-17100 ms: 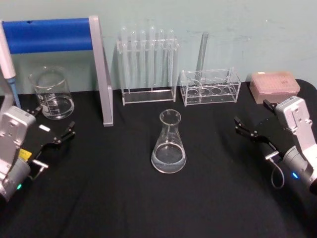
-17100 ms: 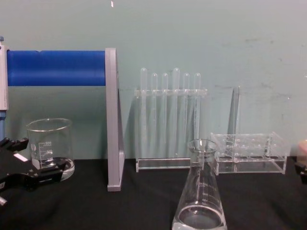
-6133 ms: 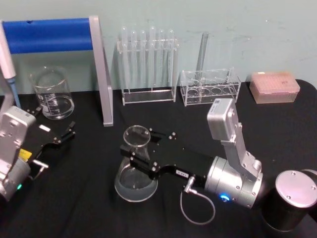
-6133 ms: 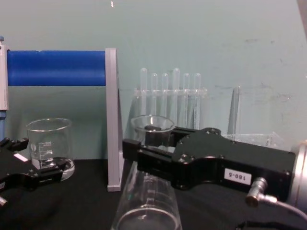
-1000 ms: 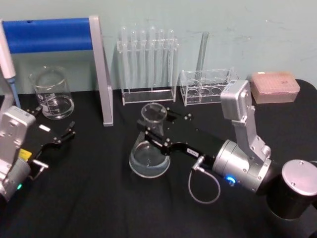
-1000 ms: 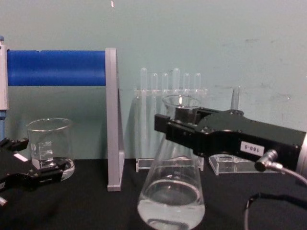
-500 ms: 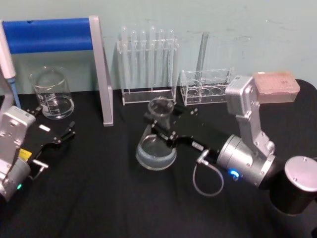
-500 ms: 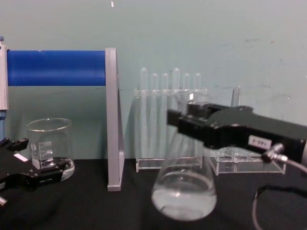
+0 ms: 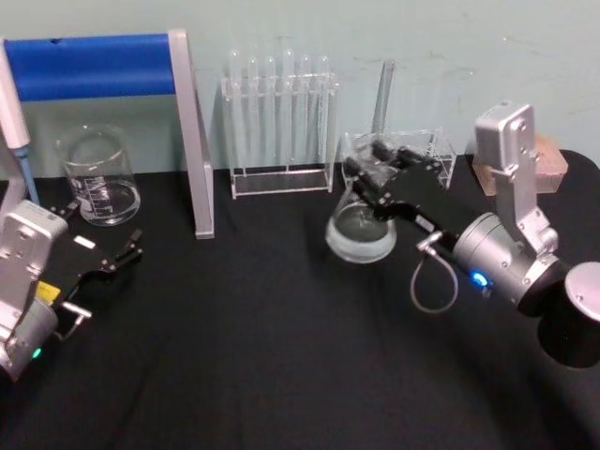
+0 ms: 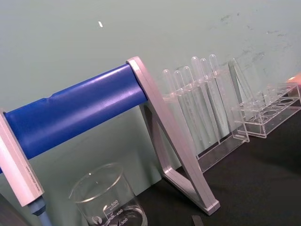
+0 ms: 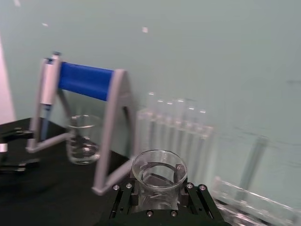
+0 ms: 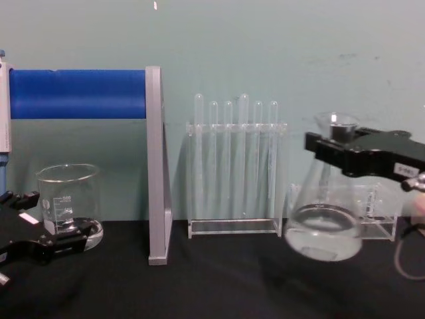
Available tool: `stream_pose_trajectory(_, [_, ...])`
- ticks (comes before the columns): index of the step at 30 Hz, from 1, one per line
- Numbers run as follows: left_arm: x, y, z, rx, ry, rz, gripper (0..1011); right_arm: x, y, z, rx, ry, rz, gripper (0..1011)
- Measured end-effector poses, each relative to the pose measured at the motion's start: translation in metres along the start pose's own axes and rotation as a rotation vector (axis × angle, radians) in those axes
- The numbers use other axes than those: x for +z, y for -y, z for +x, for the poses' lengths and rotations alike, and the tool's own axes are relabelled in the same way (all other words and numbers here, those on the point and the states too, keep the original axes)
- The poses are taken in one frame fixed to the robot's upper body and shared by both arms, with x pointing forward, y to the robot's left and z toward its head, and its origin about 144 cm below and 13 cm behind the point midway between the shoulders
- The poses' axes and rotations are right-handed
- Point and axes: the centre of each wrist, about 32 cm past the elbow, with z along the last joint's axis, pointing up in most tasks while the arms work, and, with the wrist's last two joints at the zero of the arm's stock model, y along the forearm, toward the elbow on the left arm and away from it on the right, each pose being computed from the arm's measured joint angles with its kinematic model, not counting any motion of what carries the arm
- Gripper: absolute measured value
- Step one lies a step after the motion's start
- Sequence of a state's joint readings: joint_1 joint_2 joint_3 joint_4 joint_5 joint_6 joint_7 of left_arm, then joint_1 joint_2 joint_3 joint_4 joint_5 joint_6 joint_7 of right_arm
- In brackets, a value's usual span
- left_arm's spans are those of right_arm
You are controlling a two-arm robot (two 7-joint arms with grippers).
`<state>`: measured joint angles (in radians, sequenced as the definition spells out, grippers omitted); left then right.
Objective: Grasp the erlenmeyer flask with one hand, shake it three times, then place it back.
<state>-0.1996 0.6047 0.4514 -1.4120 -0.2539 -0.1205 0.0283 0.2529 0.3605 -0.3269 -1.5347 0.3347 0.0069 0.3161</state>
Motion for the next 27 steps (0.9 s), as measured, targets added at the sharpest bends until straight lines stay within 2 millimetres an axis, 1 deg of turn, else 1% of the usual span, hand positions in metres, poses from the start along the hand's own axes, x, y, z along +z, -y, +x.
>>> stream_pose_trajectory(1, [0.0,0.0,0.0,0.0,0.0,0.0,1001,0.0,0.0,0.0,0.0,0.0,0.0,457])
stream_pose_trajectory(7, [0.0,0.0,0.0,0.0,0.0,0.0,1001,-0.002,0.001,0.016,-0.084,0.011,-0.011,457])
stream_pose_trajectory(13, [0.0,0.0,0.0,0.0,0.0,0.0,1001,-0.003,0.001,0.024,-0.122,0.018,-0.016,457])
stream_pose_trajectory(19, [0.0,0.0,0.0,0.0,0.0,0.0,1001,-0.004,0.001,0.023,-0.117,0.018,-0.016,457])
stream_pose_trajectory(27, [0.0,0.0,0.0,0.0,0.0,0.0,1001,-0.003,0.001,0.011,-0.048,0.013,-0.01,457])
